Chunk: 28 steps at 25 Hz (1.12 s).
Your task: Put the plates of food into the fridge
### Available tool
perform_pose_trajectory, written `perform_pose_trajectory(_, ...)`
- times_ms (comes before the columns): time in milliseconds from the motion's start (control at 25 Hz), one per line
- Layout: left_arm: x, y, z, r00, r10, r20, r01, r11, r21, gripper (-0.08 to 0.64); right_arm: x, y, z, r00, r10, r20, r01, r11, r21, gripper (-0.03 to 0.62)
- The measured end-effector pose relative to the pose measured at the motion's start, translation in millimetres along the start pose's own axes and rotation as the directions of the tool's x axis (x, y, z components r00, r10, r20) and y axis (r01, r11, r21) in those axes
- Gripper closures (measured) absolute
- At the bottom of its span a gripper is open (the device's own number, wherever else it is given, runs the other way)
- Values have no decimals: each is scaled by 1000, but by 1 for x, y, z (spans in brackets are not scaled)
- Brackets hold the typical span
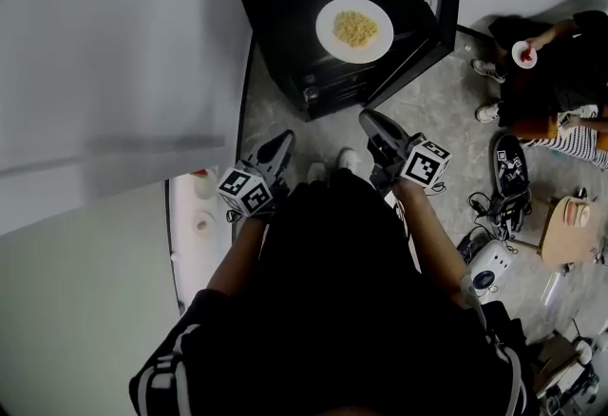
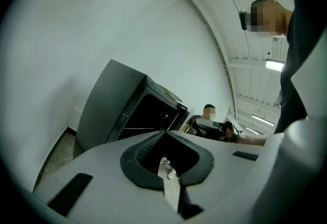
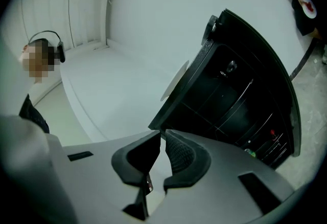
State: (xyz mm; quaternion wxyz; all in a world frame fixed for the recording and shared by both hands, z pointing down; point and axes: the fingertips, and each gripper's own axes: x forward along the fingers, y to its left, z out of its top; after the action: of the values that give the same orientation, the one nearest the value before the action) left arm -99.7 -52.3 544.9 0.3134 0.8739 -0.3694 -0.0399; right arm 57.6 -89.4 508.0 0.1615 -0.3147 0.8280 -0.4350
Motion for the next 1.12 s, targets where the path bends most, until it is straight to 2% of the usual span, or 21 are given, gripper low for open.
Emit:
perform_pose_trajectory(360, 7, 5, 2, 999, 31, 10, -31, 999, 12, 538, 20, -4, 30, 999, 39, 26, -40, 999, 26, 566)
perform_pose_trajectory(920, 11, 1, 6, 1000, -4, 5, 4, 999, 33, 538, 26, 7, 48, 994, 59, 87, -66, 994, 82, 560)
perform_pose_trajectory(1040, 11, 2, 7, 1000, -3, 7, 2, 999, 32, 538, 27, 7, 52, 992, 70, 101, -82, 990, 112, 515)
perform_pose_trajectory(1120, 13, 3, 7, 1000, -1, 8, 1, 999, 36, 538, 29, 5, 55, 991, 79, 113, -93, 987, 129, 506)
